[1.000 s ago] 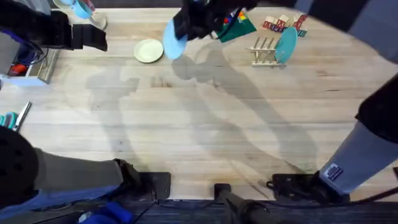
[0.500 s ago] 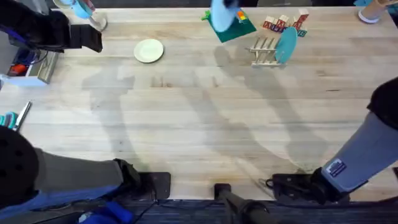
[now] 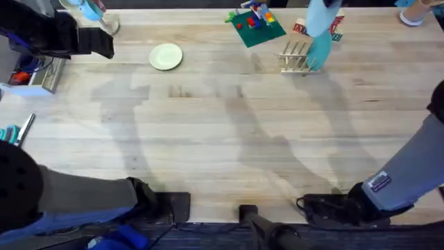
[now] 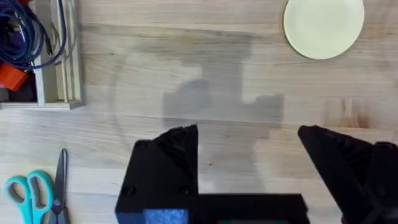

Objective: Pick up the plates from the table one by one and place each into a slot on the dish rack.

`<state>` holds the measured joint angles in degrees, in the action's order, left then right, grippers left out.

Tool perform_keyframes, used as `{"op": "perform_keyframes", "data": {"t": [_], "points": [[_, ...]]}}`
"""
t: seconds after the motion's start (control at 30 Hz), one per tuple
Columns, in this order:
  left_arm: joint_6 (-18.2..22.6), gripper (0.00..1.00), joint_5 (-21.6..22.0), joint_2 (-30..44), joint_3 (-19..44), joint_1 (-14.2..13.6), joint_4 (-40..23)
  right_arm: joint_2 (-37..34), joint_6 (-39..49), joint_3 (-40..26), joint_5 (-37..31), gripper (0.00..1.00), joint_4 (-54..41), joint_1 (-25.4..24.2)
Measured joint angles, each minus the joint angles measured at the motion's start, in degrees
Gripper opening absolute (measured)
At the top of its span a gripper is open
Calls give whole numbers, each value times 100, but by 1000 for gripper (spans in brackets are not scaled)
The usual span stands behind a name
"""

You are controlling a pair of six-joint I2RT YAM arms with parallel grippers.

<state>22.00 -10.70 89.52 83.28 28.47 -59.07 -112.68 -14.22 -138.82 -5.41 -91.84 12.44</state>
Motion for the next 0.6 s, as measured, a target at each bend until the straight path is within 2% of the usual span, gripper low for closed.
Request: {"op": "perform_keyframes", "data": {"t": [0.33,0.6], "points": [[-2,982,0,0,0,0,-6,0,61,-2,-125,32,-76,-550],[-1,982,0,0,0,0,-6,0,79,-2,-357,32,-77,-602]]}}
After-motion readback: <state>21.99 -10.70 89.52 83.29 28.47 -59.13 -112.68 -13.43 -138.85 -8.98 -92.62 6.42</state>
